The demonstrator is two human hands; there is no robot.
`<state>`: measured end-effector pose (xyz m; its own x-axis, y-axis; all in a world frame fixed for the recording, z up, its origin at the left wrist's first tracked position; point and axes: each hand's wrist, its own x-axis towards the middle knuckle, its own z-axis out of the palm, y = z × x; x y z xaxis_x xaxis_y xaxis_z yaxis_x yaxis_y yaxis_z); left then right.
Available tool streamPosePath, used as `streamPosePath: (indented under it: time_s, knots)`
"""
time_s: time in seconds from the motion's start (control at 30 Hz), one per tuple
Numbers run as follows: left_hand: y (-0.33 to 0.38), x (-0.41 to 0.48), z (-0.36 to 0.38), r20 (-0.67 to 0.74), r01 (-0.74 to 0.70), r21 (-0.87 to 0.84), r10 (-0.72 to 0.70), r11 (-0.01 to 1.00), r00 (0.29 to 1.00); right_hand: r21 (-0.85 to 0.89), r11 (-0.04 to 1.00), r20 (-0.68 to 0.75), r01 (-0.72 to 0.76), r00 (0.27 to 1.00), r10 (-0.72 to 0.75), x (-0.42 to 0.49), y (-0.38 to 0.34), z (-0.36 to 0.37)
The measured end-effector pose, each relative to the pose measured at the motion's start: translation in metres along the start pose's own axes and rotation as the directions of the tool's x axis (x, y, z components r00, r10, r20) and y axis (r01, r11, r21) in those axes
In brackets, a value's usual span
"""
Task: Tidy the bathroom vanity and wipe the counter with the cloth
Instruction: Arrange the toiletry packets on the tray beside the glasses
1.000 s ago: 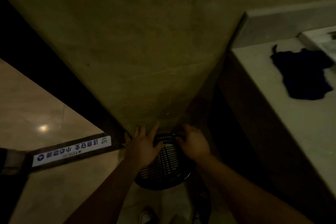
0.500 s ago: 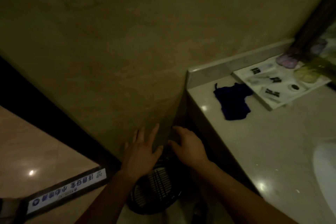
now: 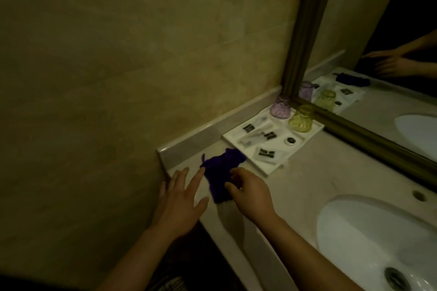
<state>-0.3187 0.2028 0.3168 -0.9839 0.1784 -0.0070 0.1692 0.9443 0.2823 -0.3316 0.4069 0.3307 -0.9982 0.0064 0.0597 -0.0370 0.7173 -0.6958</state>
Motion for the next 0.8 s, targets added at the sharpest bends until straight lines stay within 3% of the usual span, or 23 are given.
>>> streamPosePath:
  time_s: [0.17, 0.37, 0.53, 0.8]
  knots:
    - [0.040, 0.040, 0.007, 0.055, -0.045, 0.069, 0.041, 0.997, 0.998, -0.046, 0.999, -0.048, -0.026, 0.999, 0.024, 0.025, 0.045, -0.026]
    - [0.070, 0.090, 0.025, 0.089, -0.142, 0.098, 0.133, 0.985, 0.987, -0.266, 0.964, -0.139, -0.029, 0.990, -0.008, 0.067, 0.083, -0.048]
    - [0.082, 0.145, 0.041, 0.148, -0.199, 0.084, 0.185, 0.976, 0.972, -0.551, 0.835, 0.012, -0.003, 1.000, 0.011, 0.097, 0.102, -0.053]
    - [0.060, 0.198, 0.069, 0.132, -0.265, 0.021, 0.261, 0.964, 0.956, -0.650, 0.752, 0.066, 0.111, 0.994, -0.090, 0.124, 0.111, -0.057]
